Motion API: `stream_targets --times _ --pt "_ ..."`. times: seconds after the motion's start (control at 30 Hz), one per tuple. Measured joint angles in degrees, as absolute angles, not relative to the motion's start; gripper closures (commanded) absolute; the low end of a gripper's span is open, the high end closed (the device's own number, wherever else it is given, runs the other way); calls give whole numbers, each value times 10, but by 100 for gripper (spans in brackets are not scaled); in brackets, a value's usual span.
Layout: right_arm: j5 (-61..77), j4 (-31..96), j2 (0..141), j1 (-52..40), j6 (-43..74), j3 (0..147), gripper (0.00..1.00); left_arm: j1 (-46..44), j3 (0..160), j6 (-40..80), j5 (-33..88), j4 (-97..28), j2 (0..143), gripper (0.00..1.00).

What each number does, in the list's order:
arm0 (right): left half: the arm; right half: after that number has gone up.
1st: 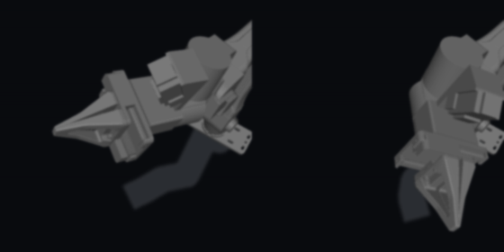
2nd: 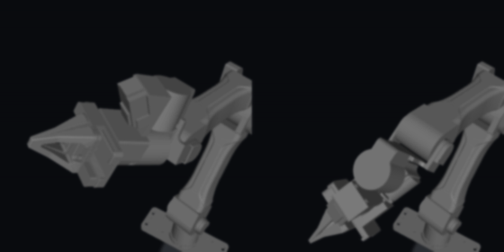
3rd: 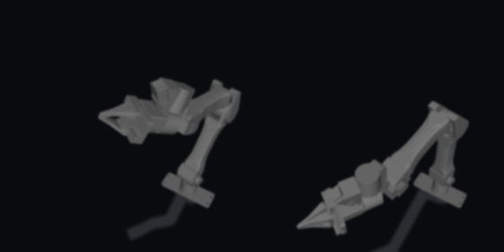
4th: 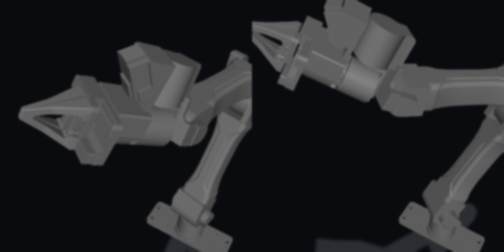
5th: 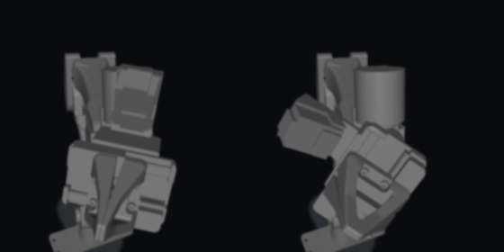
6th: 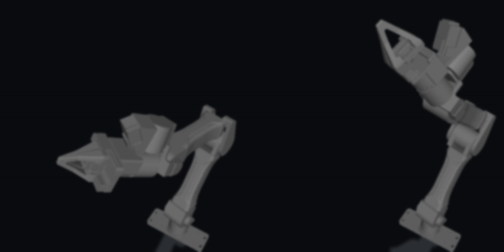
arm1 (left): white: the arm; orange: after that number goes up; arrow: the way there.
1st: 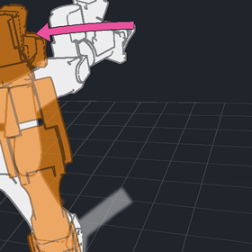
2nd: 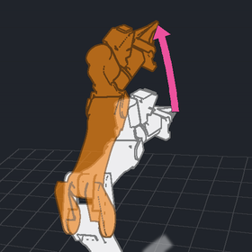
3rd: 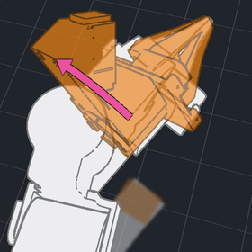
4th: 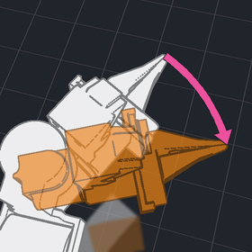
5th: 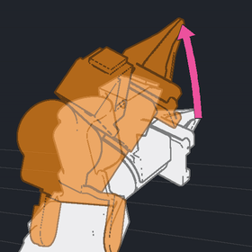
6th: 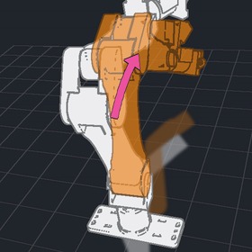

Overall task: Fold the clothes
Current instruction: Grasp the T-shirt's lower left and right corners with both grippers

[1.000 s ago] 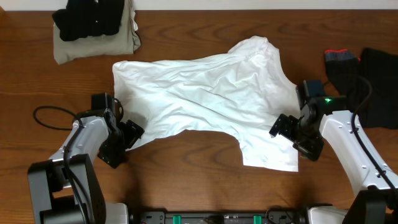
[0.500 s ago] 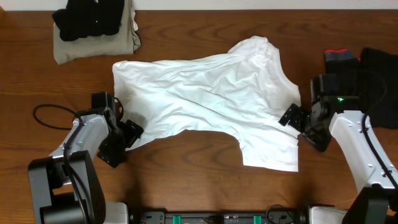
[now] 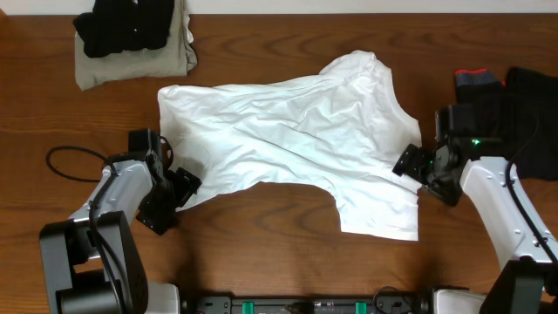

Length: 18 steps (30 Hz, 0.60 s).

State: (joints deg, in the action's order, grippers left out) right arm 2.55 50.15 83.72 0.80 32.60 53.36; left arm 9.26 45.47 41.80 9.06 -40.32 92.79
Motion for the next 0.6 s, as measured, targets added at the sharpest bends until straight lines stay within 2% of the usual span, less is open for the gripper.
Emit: stream_targets --times 0.3,0.6 --pt "25 445 837 8 308 502 11 93 455 418 90 -403 928 1" --pt "21 426 884 8 296 502 5 93 455 418 90 -402 928 1"
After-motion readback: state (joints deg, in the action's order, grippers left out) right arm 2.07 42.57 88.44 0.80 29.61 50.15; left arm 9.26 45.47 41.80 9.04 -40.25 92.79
